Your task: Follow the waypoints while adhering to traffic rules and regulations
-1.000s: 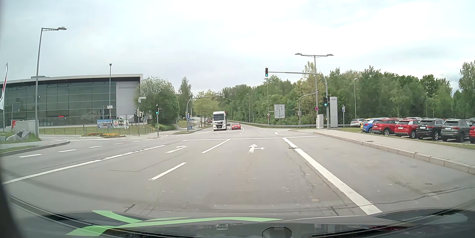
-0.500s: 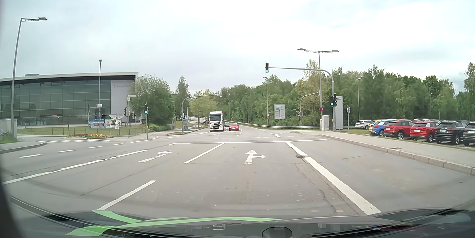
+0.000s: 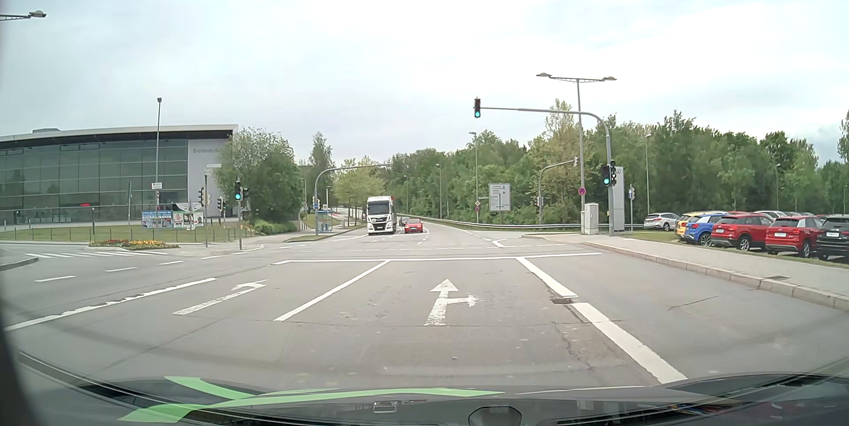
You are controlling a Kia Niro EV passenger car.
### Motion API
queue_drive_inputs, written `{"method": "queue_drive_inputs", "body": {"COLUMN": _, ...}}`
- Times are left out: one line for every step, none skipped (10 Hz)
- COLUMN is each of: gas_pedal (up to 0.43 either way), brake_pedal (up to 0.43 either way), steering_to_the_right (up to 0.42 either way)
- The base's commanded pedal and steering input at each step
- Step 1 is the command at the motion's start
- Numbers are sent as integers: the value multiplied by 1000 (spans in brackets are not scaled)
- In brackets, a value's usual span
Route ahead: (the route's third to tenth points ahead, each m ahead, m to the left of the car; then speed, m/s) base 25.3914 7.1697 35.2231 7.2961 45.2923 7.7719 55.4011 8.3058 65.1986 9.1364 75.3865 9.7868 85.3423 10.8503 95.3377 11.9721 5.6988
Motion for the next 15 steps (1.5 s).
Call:
{"method": "queue_drive_inputs", "body": {"gas_pedal": 0, "brake_pedal": 0, "steering_to_the_right": 4}}
{"method": "queue_drive_inputs", "body": {"gas_pedal": 0, "brake_pedal": 0, "steering_to_the_right": 4}}
{"method": "queue_drive_inputs", "body": {"gas_pedal": 0, "brake_pedal": 0, "steering_to_the_right": 4}}
{"method": "queue_drive_inputs", "body": {"gas_pedal": 0, "brake_pedal": 0, "steering_to_the_right": 4}}
{"method": "queue_drive_inputs", "body": {"gas_pedal": 0, "brake_pedal": 0, "steering_to_the_right": 4}}
{"method": "queue_drive_inputs", "body": {"gas_pedal": 0, "brake_pedal": 0, "steering_to_the_right": 4}}
{"method": "queue_drive_inputs", "body": {"gas_pedal": 0, "brake_pedal": 0, "steering_to_the_right": 4}}
{"method": "queue_drive_inputs", "body": {"gas_pedal": 28, "brake_pedal": 0, "steering_to_the_right": 4}}
{"method": "queue_drive_inputs", "body": {"gas_pedal": 47, "brake_pedal": 0, "steering_to_the_right": 4}}
{"method": "queue_drive_inputs", "body": {"gas_pedal": 47, "brake_pedal": 0, "steering_to_the_right": 4}}
{"method": "queue_drive_inputs", "body": {"gas_pedal": 67, "brake_pedal": 0, "steering_to_the_right": 4}}
{"method": "queue_drive_inputs", "body": {"gas_pedal": 79, "brake_pedal": 0, "steering_to_the_right": 4}}
{"method": "queue_drive_inputs", "body": {"gas_pedal": 79, "brake_pedal": 0, "steering_to_the_right": 4}}
{"method": "queue_drive_inputs", "body": {"gas_pedal": 87, "brake_pedal": 0, "steering_to_the_right": 4}}
{"method": "queue_drive_inputs", "body": {"gas_pedal": 87, "brake_pedal": 0, "steering_to_the_right": 4}}
